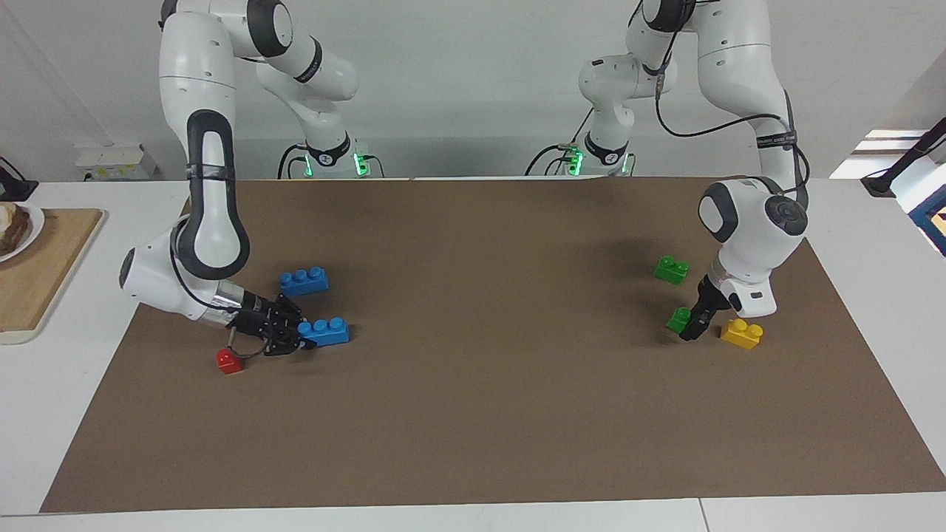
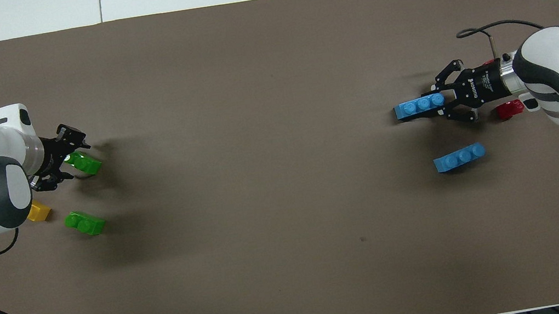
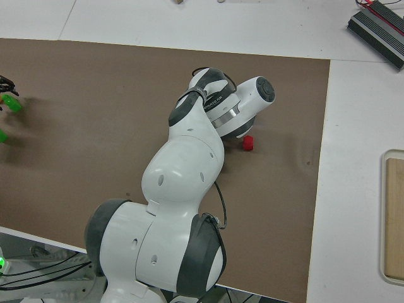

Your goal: Remove green block with left arm and hold with right

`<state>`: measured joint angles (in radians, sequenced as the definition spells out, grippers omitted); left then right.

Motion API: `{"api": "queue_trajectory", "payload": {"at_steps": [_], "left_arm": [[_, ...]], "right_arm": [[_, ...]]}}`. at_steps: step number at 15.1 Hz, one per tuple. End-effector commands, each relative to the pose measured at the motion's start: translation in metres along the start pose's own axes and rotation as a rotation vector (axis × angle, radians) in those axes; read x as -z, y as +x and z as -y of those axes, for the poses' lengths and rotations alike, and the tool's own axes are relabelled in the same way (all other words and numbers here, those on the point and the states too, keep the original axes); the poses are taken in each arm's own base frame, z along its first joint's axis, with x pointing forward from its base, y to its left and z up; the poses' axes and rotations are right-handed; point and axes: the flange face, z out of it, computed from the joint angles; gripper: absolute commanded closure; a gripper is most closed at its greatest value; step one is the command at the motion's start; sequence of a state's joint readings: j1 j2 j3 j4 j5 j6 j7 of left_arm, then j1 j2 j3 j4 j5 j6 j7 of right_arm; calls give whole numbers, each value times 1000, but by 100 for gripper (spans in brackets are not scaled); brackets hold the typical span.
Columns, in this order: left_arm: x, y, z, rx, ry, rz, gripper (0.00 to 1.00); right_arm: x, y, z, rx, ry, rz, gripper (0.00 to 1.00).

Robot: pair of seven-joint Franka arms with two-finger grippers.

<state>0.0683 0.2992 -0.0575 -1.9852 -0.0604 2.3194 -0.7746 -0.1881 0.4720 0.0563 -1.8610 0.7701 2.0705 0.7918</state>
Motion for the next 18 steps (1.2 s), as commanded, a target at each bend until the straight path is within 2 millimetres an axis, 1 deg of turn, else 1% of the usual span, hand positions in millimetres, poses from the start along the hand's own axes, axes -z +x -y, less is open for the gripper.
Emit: {"api": "queue_trajectory", "payload": {"at_steps": [1, 2, 4, 5, 6, 7, 10, 11, 12, 14, 15, 16, 18], "left_arm": [[43, -8, 5, -19, 13, 21, 0], [57, -9, 5, -23, 19, 26, 0], [89, -12, 2, -32, 24, 26, 0], [105, -15, 2, -43, 18, 17, 0], [122, -19, 3, -74, 7, 5, 0], [137, -24, 5, -134, 6, 3, 0], [192, -34, 14, -402, 51, -18, 0], [210, -37, 15, -469, 53, -16, 0], [224, -39, 17, -520, 60, -7, 0], [246, -44, 17, -613, 71, 13, 0], [258, -47, 15, -652, 75, 22, 0], [266, -51, 13, -688, 81, 32, 0], [269, -56, 12, -716, 87, 44, 0]], "right_arm": [[5, -13, 5, 43, -8, -37, 20], [13, -18, 8, 42, 1, -46, 17], [21, -25, 11, 48, 3, -63, 12], [27, -29, 12, 49, 10, -68, 11], [32, -35, 13, 58, 18, -71, 7], [38, -40, 14, 67, 25, -75, 4], [54, -52, 16, 103, 22, -103, 3], [58, -57, 16, 121, 17, -119, 3], [62, -62, 16, 152, 2, -141, 2], [76, -75, 18, 229, -32, -194, 0], [84, -84, 19, 292, -50, -215, 0], [93, -93, 19, 368, -61, -228, 0], [112, -110, 17, 504, -89, -264, 0]]}}
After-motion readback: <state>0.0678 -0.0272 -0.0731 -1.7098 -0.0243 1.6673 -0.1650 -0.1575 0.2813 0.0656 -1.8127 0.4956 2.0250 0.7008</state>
